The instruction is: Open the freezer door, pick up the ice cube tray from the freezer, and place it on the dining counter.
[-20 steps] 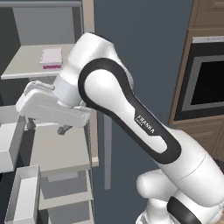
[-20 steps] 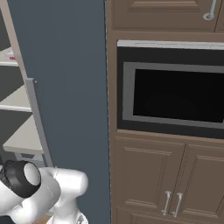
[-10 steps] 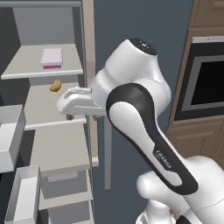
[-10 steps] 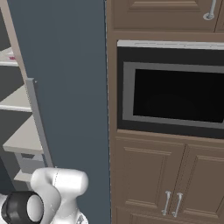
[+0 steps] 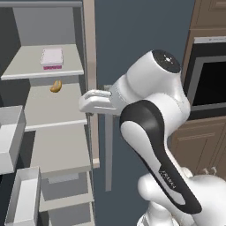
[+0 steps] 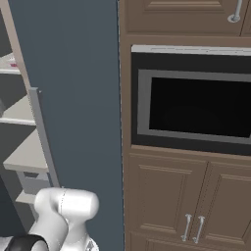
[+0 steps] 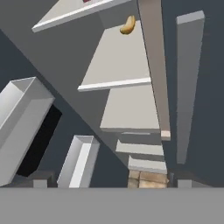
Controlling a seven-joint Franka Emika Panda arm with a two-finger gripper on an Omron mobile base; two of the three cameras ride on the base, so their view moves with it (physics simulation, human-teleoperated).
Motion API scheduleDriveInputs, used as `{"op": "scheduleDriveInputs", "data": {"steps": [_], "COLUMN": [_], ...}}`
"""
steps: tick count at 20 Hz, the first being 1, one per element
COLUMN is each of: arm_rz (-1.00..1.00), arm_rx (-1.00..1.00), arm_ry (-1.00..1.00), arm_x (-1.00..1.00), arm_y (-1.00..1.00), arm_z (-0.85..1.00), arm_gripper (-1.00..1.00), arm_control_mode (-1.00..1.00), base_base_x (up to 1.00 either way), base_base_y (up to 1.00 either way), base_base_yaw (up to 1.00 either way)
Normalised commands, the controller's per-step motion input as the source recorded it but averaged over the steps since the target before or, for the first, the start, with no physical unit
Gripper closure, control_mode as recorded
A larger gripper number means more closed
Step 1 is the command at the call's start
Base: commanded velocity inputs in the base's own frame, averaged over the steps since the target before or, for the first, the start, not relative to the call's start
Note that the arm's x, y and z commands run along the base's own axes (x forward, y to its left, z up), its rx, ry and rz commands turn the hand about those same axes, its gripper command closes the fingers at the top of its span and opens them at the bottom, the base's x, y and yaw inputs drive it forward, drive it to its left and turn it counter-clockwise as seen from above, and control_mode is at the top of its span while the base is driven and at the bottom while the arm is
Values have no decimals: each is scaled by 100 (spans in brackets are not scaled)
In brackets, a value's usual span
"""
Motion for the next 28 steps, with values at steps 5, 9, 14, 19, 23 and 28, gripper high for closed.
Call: {"op": "scheduleDriveInputs", "data": {"steps": [5, 9, 14, 19, 23, 28], "arm_rz": [-9, -9, -7, 0, 0, 0], "arm_rx": [12, 11, 4, 0, 0, 0], "arm_ry": [1, 1, -2, 0, 0, 0], "arm_x": [0, 0, -4, 0, 0, 0], "arm_y": [-60, -35, -2, 0, 0, 0], "arm_z": [13, 0, 0, 0, 0, 0], "arm_gripper": [-100, -100, -100, -100, -100, -100], "arm_control_mode": [-100, -100, -100, 100, 100, 100], "base_base_x": [0, 0, 0, -2, 0, 0], "base_base_y": [0, 0, 0, 15, 25, 43], "base_base_yaw": [0, 0, 0, -8, -2, 0]}}
